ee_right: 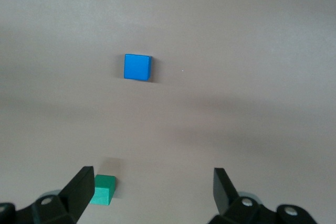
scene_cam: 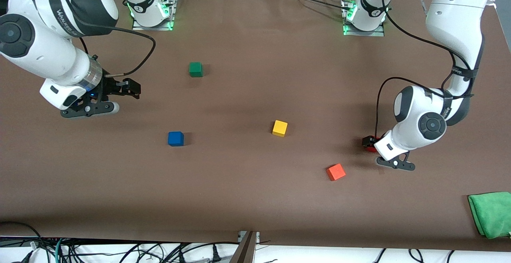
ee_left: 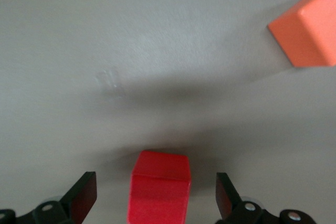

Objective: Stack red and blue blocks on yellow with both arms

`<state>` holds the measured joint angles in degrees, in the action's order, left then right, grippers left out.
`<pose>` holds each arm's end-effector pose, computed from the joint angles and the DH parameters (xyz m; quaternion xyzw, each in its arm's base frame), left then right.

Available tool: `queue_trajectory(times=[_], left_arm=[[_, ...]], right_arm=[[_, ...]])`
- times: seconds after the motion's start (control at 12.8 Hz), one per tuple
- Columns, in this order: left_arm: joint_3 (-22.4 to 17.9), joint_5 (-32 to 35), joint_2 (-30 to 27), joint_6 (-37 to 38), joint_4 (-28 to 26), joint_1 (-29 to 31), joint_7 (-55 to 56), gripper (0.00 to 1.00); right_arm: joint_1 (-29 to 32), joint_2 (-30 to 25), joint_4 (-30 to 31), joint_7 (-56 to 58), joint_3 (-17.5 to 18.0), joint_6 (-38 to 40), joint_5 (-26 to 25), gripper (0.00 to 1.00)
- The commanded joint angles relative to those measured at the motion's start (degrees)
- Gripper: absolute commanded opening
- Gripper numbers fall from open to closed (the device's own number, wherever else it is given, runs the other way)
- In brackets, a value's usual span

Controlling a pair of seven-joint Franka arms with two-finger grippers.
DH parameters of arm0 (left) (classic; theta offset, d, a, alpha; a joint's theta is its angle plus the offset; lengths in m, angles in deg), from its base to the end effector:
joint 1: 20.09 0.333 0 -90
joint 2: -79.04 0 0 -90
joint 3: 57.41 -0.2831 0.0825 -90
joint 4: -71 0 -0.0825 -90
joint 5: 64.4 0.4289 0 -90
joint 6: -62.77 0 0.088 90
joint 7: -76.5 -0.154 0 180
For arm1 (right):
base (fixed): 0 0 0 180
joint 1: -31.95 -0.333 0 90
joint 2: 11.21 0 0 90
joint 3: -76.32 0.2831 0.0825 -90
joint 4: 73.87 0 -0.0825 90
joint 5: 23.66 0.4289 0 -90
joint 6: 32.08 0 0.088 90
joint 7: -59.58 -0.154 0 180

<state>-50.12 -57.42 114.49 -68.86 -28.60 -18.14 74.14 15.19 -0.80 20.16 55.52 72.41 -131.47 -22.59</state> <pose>0.6703 -0.0561 0.1145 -0.9948 0.0980 0.0262 0.0080 0.6253 0.1470 0.4086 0.9962 0.0749 -0.0438 0.0035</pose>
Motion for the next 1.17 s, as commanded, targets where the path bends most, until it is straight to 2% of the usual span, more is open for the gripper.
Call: queue_trajectory(times=[0.0, 0.23, 0.31, 0.39, 0.55, 0.62, 0.78, 1.09], left_arm=[[0.1, 1.3, -1.0, -1.9, -3.2, 0.3, -1.4, 1.0], [0.1, 1.3, -1.5, -1.9, -4.9, 0.5, -3.5, 1.0], [0.1, 1.3, -1.5, -1.7, -5.0, 0.6, -4.6, 0.96], [0.2, 1.3, -1.5, -1.6, -5.1, 0.7, -5.8, 0.75], [0.2, 1.2, -1.7, -1.3, -4.9, 0.8, -7.7, 0.22], [0.2, 1.2, -2.0, -1.2, -4.6, 0.7, -8.2, 0.0], [1.1, 0.5, -2.5, -1.1, -3.1, 0.2, -7.5, 0.0], [8.2, 0.3, -2.4, 3.4, 4.4, -1.8, -0.5, 0.0]], right_arm=[[-1.0, 2.1, -1.2, -1.1, 0.0, 0.3, 0.3, 1.0], [-1.7, 6.3, -1.1, -1.5, 0.0, -3.6, 1.6, 1.0], [-2.3, 8.3, -0.8, -1.7, 0.0, -5.7, 3.2, 1.0], [-2.8, 10.0, -0.5, -2.6, 0.0, -8.4, 3.6, 1.0], [-3.8, 12.7, -0.3, -5.5, 0.0, -11.9, 3.6, 1.0], [-4.2, 13.9, 0.1, -6.0, 0.0, -14.0, 3.6, 1.0], [-4.6, 16.6, 1.8, -6.2, 0.0, -20.2, 3.6, 1.0], [-4.7, 23.0, 2.4, -8.8, 0.0, -29.5, 4.0, 0.99]])
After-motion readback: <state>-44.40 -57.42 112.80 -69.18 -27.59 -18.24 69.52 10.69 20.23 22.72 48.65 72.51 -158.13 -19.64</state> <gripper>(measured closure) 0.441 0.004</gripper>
